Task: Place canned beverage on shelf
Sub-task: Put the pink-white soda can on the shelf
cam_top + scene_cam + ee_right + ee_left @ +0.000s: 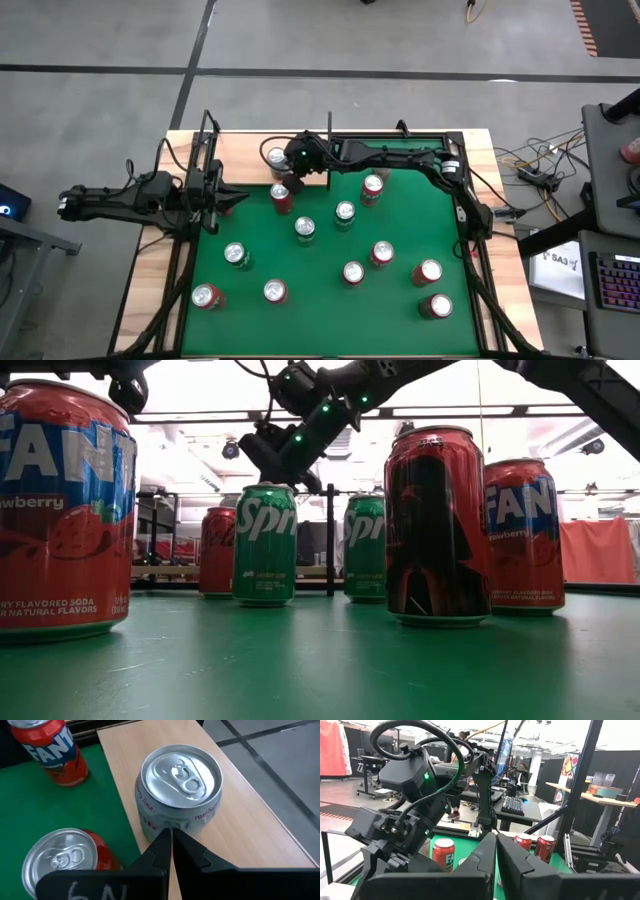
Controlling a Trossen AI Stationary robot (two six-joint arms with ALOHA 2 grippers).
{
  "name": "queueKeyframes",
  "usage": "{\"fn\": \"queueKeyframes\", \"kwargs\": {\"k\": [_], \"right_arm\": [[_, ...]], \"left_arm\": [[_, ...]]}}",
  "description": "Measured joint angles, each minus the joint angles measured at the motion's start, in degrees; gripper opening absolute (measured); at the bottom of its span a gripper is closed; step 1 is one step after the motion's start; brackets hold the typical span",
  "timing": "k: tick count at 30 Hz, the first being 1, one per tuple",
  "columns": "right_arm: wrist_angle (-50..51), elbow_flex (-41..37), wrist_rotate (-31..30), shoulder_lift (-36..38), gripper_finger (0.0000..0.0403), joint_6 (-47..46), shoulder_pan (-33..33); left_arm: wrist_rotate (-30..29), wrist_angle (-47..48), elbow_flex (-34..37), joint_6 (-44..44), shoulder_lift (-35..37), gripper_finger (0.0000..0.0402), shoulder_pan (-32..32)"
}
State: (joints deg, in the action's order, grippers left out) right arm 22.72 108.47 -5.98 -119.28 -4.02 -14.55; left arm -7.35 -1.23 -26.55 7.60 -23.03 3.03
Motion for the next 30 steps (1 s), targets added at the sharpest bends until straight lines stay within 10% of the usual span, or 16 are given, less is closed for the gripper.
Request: {"fn": "queueKeyframes", "kwargs": {"k": [30], "right_arm": [[-3.33, 0.22, -0.55, -1.9, 0.0009, -0.57, -1.02]], "left_arm": [[0.0, 0.07, 0.0, 0.0, -0.02, 0.0, -0.01]]}}
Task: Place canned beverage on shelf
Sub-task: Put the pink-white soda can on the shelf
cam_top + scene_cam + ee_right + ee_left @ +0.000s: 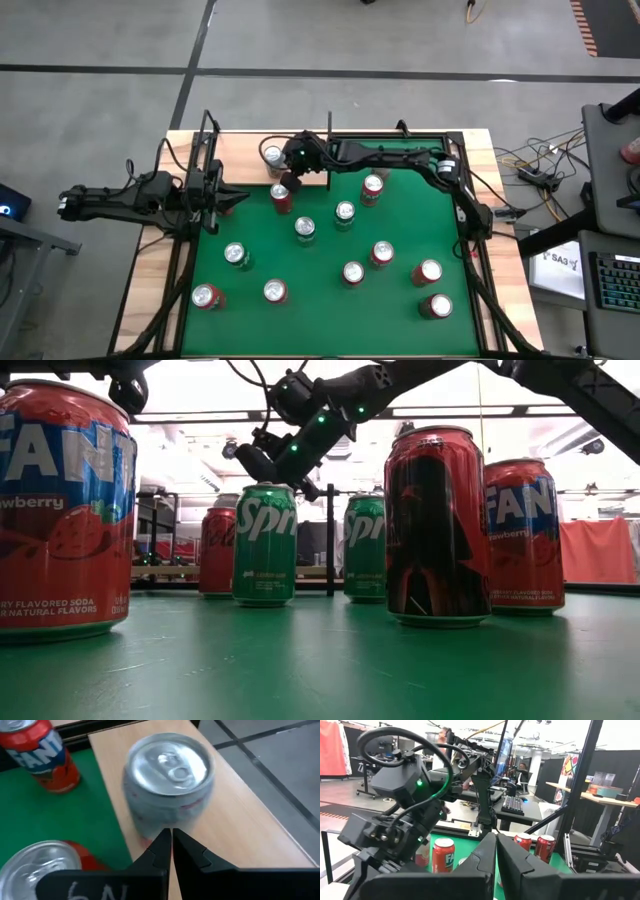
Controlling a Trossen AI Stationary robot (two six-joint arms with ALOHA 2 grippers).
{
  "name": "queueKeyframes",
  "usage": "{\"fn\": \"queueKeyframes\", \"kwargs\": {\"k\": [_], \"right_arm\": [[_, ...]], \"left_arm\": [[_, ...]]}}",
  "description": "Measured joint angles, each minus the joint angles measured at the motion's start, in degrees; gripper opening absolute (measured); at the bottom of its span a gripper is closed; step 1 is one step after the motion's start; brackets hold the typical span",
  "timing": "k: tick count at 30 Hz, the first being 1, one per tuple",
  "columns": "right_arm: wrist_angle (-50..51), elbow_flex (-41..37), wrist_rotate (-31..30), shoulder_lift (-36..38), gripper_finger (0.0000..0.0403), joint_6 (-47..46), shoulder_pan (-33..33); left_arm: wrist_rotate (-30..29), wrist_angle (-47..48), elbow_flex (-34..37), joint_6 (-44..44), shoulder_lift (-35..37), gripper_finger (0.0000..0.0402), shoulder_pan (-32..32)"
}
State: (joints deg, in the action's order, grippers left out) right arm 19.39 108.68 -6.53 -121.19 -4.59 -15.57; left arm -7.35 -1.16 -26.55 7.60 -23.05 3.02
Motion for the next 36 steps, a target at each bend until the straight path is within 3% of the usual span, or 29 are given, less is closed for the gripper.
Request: {"fn": "queueKeyframes", "kwargs": {"k": [11, 22, 29, 36], "right_arm": [[-7.8, 0.06, 1.03, -1.75, 0.0009, -0.96, -0.18], [-7.73, 0.09, 0.57, -2.58, 0.0009, -1.48, -0.09], [-8.11, 0.09, 8.62, -2.47, 0.0009, -1.82, 0.27], [-11.71, 0.09, 10.58, -2.49, 0.0009, -1.83, 0.43]], "left_arm": [[0.0, -0.1, 0.0, 0.0, -0.07, 0.0, 0.0], [-0.02, -0.16, 0.0, -0.01, -0.35, 0.0, -0.01], [-0.02, -0.14, 0.0, -0.83, -0.52, 0.0, 0.0], [-1.14, -0.2, 0.0, -1.33, -0.59, 0.0, -0.02]]}}
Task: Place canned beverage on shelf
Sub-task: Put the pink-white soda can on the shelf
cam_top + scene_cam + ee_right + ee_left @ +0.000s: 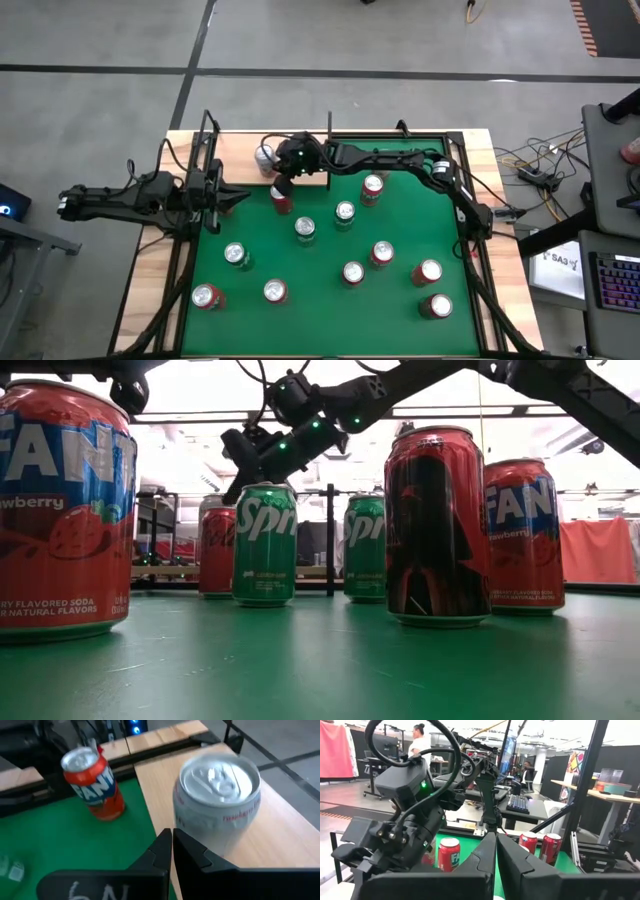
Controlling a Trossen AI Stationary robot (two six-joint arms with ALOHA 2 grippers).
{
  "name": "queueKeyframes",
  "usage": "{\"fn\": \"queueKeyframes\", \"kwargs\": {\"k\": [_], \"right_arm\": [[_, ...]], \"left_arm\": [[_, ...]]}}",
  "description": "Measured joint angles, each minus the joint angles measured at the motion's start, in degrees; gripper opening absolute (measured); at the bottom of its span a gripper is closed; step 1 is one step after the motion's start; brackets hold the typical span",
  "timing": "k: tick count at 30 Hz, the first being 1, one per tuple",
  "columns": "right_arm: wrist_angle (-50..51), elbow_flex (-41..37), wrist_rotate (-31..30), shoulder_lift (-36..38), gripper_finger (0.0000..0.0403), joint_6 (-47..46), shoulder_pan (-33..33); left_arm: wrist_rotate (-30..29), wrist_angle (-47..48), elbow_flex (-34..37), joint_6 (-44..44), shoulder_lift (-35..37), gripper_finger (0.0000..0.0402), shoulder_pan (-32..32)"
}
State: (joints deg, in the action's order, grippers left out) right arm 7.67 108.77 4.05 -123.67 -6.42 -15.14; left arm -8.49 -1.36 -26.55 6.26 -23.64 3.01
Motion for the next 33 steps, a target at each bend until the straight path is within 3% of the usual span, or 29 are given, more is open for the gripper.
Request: {"fn": "queueKeyframes", "kwargs": {"k": [26, 33], "right_arm": [[-4.31, -0.2, 0.46, -0.2, 0.0009, 1.11, 0.0], [-9.8, -0.61, 0.83, -2.89, 0.0009, 1.27, 0.65]], "left_arm": [[-0.11, -0.17, 0.0, 0.02, 0.0, 0.0, 0.02], [-0.13, -0.2, 0.0, 0.02, -0.02, 0.0, 0.0]]}}
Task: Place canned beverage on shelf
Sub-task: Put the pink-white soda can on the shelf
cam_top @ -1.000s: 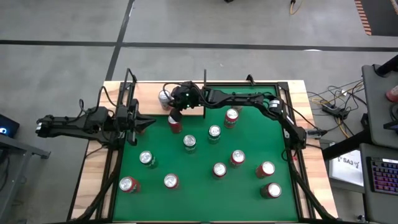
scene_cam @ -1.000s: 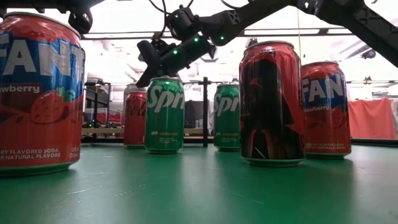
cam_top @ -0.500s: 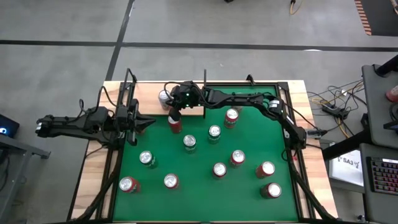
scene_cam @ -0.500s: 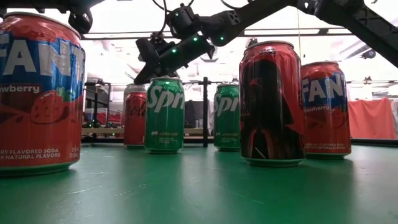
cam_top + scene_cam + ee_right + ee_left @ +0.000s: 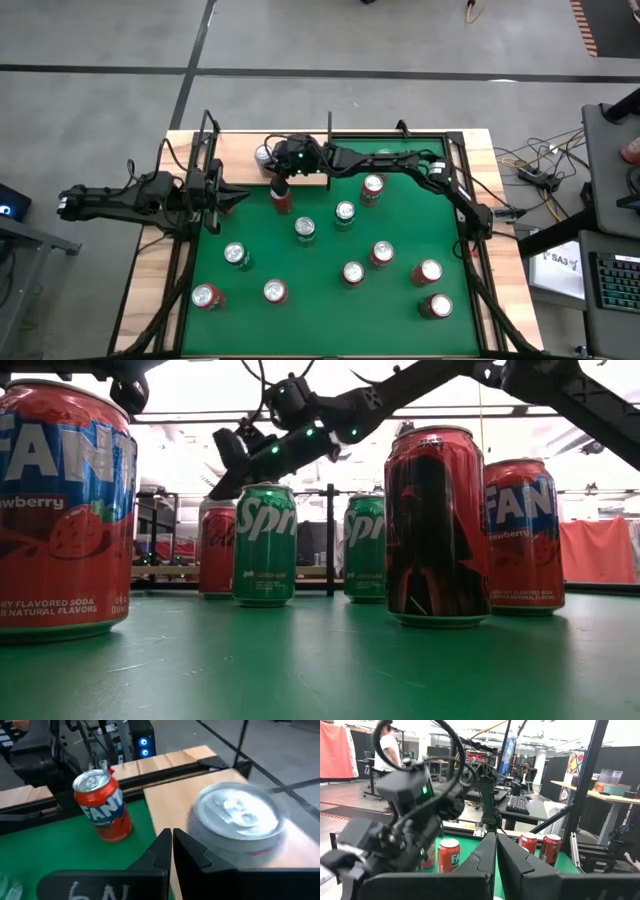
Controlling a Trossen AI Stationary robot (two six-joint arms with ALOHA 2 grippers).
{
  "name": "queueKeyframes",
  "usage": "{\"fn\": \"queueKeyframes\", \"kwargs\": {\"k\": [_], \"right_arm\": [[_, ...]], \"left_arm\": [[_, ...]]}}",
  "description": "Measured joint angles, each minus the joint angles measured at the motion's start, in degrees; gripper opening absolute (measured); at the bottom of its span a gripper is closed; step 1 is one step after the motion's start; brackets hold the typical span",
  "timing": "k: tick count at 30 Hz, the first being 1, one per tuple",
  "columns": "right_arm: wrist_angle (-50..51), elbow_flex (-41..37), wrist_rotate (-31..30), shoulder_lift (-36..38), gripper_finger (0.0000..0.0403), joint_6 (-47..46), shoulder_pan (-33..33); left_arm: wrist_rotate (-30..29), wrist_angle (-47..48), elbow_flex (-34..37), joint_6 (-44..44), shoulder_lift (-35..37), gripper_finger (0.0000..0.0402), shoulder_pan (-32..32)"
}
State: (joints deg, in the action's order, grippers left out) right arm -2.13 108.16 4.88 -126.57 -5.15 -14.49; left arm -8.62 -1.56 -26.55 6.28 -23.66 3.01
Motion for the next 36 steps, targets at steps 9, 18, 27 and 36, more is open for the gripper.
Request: {"fn": "queueKeyframes", "kwargs": {"k": [9, 18, 27, 36], "right_arm": [[-0.42, 1.1, -2.36, -1.81, 0.0009, 0.2, -0.2], [-0.27, 1.53, -3.39, -1.82, 0.0009, 0.22, -1.44], [-0.32, 1.93, -3.41, -1.81, 0.0009, 0.6, -1.52], [0.38, 1.99, -3.43, -1.83, 0.0009, 0.08, -3.0]], "left_arm": [[0.0, 0.02, 0.0, -0.33, 0.0, 0.0, 0.01], [0.0, 0.0, 0.0, -1.27, 0.0, 0.0, 0.02], [0.0, -0.02, 0.0, -1.29, 0.0, 0.0, 0.01], [0.0, -0.03, 0.0, -1.29, 0.0, 0.0, 0.01]]}}
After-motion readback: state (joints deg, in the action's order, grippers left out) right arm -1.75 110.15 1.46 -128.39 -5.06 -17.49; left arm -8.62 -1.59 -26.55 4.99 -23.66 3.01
